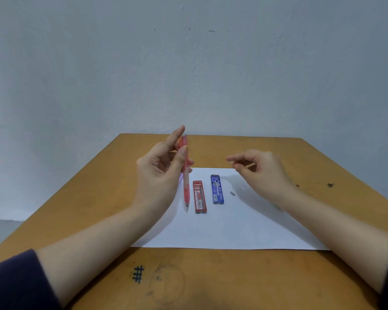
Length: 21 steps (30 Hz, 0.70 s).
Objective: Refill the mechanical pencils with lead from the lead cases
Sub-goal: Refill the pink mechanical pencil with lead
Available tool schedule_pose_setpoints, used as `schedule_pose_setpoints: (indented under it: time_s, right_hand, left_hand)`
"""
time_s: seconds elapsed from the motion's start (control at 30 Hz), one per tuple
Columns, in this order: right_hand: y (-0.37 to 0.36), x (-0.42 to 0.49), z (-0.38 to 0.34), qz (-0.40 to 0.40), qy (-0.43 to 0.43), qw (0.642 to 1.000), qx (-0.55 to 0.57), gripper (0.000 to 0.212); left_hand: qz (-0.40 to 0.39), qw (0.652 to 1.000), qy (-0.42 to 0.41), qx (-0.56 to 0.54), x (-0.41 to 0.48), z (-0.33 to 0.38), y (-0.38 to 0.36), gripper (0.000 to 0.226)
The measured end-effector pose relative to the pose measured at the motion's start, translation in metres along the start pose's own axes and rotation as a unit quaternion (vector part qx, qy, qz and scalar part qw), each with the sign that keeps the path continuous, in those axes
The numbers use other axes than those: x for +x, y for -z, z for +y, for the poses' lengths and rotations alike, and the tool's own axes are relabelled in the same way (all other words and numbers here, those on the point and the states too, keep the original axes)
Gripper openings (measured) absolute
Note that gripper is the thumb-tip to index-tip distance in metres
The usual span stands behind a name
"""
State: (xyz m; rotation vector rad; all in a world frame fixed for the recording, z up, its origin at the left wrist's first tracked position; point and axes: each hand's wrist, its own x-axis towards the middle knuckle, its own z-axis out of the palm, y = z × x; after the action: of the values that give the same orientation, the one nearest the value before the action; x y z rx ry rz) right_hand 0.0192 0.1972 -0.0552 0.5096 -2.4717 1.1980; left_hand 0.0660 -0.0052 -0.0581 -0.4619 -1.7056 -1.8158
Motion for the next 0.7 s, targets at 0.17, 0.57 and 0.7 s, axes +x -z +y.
schedule_pose_setpoints:
  time_s: [0.17, 0.57, 0.7]
  right_hand:
    - [0.002, 0.005, 0.007, -0.021, 0.017, 0.993, -0.115, 0.023]
    - [0.004, -0.005, -0.016, -0.171, -0.082, 0.964, -0.184, 0.014]
    - [0.005, -0.005, -0.017, -0.174, -0.083, 0.963, -0.189, 0.011]
  left_hand:
    - [-0.001, 1.000, -0.023, 0.020, 0.000, 0.003, -0.003, 0.037]
    - [-0.035, 0.991, -0.063, 0.109, 0.003, -0.007, 0.004, 0.033]
    - [-0.045, 0.989, -0.071, 0.119, 0.005, -0.009, 0.006, 0.034]
